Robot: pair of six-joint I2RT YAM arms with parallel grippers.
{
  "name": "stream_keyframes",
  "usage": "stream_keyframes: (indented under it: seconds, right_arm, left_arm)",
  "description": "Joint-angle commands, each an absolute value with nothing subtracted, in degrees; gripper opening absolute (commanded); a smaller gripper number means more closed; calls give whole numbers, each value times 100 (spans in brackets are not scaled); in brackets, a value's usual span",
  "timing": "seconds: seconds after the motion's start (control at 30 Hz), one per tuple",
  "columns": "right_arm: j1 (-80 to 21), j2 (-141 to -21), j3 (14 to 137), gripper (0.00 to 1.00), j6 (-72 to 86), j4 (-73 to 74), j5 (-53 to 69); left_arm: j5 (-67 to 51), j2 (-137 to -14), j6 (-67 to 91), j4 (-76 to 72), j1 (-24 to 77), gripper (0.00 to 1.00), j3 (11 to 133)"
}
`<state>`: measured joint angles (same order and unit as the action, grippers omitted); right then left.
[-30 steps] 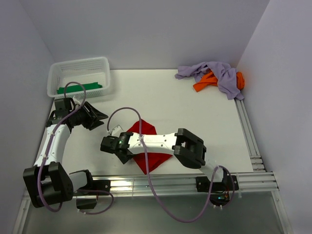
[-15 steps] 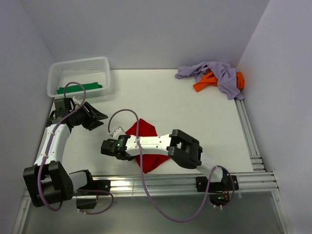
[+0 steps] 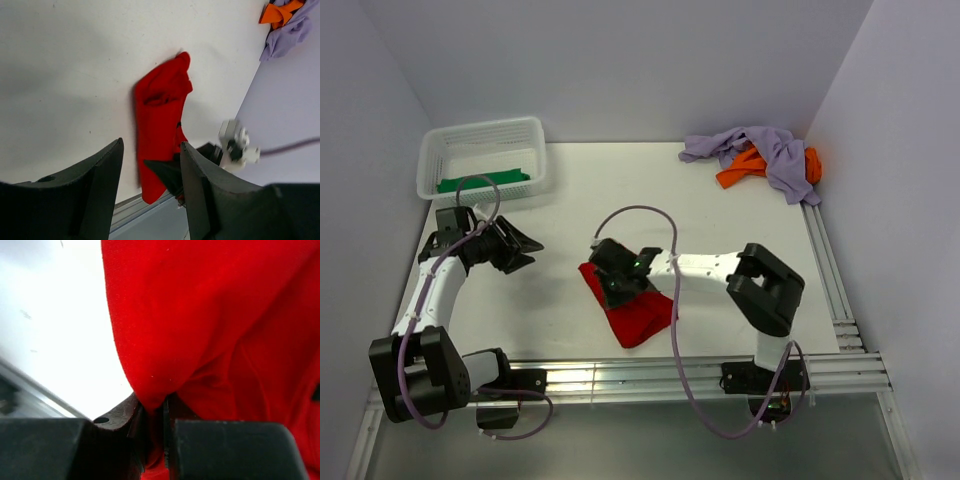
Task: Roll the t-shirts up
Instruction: Roll the tshirt
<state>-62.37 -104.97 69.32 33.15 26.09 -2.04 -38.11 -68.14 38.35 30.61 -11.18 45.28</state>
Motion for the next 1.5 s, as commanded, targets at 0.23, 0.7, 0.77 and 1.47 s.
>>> stream_keyframes:
  seconds: [0.23,0.7,0.77,1.47]
  right_arm:
    - [-4282,-10958,5381,0,4209,-1717,4769]
    - [-3859,-12234,4685,0,6213,-4948,6055]
    - [-3841,-12287,4711,0,6144,-4870,6108]
    - [-3806,-12217,5563,0,4482,-2285,6038]
  left_arm:
    - [-4245,-6662,4147,2093,-836,57,4026]
    - [-3630,-6943,5221,-993,782,82,2690]
    - [-3542,-7092,5194,-1256,861,83,2637]
    - [-2690,-8868,4281,-669,1696,79,3910]
